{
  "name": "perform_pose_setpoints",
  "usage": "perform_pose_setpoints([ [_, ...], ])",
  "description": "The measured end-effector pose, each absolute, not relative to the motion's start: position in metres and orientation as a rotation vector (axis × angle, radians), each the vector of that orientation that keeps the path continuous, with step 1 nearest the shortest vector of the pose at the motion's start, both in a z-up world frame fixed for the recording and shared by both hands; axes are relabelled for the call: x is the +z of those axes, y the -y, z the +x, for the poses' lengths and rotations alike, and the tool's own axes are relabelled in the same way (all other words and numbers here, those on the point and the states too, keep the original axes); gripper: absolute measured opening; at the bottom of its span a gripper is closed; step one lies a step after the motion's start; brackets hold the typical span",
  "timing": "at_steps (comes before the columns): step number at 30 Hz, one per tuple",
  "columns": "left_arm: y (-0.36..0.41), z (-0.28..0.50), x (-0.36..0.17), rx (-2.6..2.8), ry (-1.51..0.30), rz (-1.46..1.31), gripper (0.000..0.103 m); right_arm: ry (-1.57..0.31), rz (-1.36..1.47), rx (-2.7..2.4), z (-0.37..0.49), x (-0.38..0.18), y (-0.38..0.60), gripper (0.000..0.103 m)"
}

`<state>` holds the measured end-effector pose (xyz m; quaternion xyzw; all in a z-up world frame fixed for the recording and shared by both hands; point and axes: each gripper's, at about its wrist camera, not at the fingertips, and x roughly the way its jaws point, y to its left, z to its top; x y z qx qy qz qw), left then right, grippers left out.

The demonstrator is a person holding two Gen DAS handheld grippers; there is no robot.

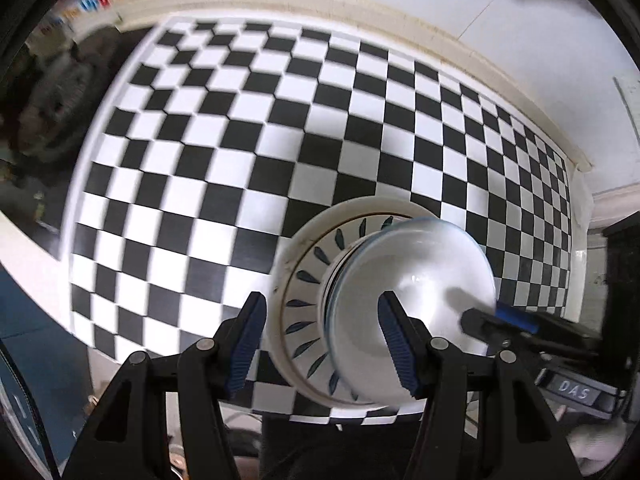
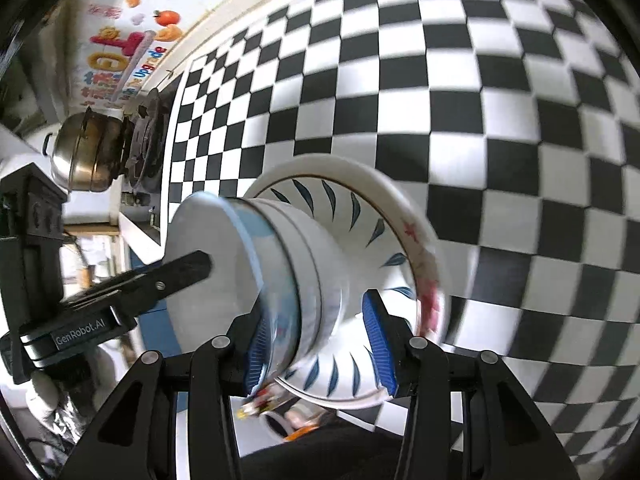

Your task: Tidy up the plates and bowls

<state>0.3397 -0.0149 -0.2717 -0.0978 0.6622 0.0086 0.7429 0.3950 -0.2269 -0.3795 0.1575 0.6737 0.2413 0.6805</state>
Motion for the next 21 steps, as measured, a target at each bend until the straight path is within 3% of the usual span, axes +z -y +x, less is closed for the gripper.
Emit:
perform_pose_setpoints([
  [7, 0.012, 0.301, -0.231, 0.071, -1.309, -0.119, 0.057, -1.369, 0.252, 0.492, 0.36, -0.321, 0.234, 0.048],
  [9, 0.011, 0.291, -0.219, 0.073, -1.261, -0.101, 0.069, -1.336, 0.227, 0.464, 0.345, -0.305, 0.235, 0.05],
  [11, 0.011, 0.283, -0.21, 0.07, -1.221, -0.084, 0.075, -1.306, 0.205, 0.435, 0.331, -0.292, 0.234, 0.072],
  [13, 0.01, 0.273, -0.2, 0.064, -1.177, -0.054, 0.082, -1.263, 0.175, 0.391, 0.314, -0.277, 0.234, 0.083],
  [15, 0.01, 0.267, -0.194, 0.047, -1.15, -0.047, 0.092, -1.224, 0.144, 0.326, 0.299, -0.266, 0.231, 0.085],
  [21, 0.012, 0.242, -0.168, 0.015, -1.067, -0.017, 0.095, -1.107, 0.121, 0.204, 0.259, -0.233, 0.23, 0.089],
])
